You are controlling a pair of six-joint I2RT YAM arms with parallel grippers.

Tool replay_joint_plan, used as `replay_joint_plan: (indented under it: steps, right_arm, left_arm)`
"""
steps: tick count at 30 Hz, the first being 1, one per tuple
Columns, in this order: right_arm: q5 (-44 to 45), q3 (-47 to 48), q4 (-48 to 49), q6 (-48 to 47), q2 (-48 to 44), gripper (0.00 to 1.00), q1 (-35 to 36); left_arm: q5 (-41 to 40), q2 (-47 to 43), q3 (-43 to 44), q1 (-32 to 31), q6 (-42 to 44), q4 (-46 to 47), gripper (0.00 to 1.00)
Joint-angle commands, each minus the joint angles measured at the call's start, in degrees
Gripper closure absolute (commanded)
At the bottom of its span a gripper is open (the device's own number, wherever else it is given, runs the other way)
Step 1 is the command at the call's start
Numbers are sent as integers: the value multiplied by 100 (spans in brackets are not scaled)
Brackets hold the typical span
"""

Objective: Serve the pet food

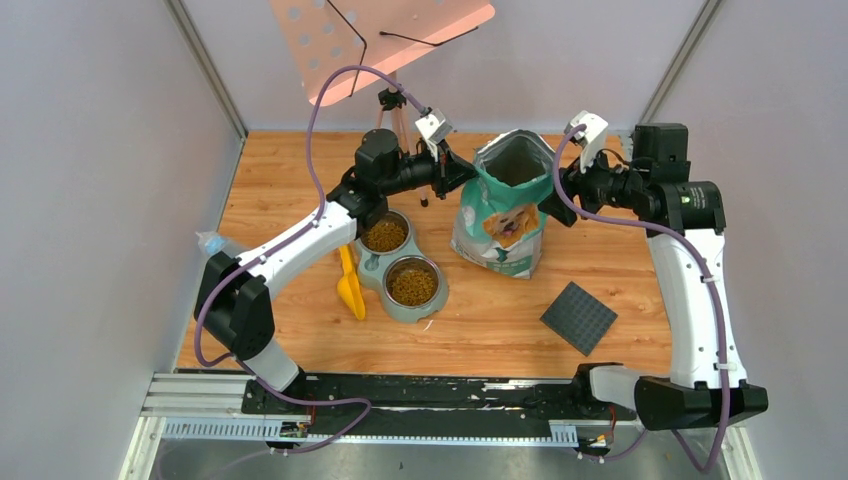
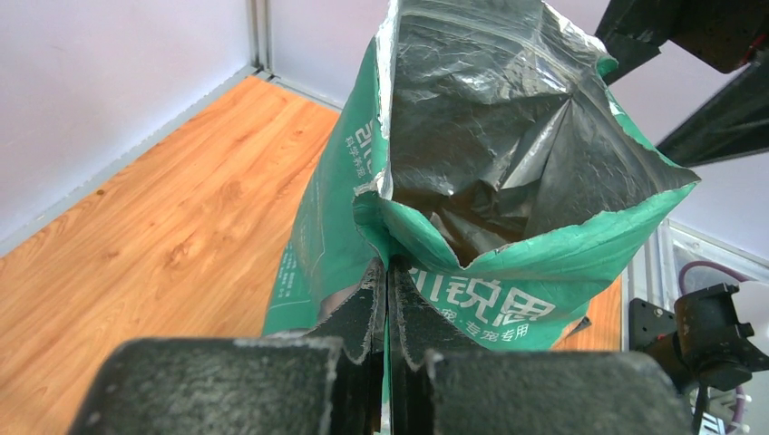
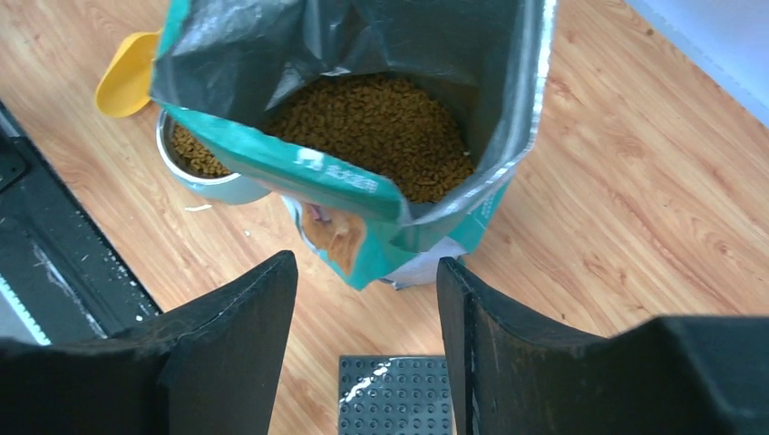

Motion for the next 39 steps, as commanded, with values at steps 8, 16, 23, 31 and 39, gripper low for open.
replay_joint_plan:
  steps: [8,16,23,31,39]
  right_arm:
    - [-1246,-340,1033,-549,-37,41,-626]
    - [-1603,-269,1175,-362,255,62,-617]
    - [-1216,-330,1140,-642,63,100,-833]
    - [-2124,-69,1107,-243,234,100,-1671]
    - [-2331,126,1115,58,409,100,-1462]
  left_arm:
    - [-22,71,198,120,172,-114,100]
    - [11,138,306,155,141,-195,100]
    - [-451,-200,50,436,-289,-204,100]
    - [-456,-884,-648,747,-304,-282,100]
    - [759,-987,-656,645,87,204,58]
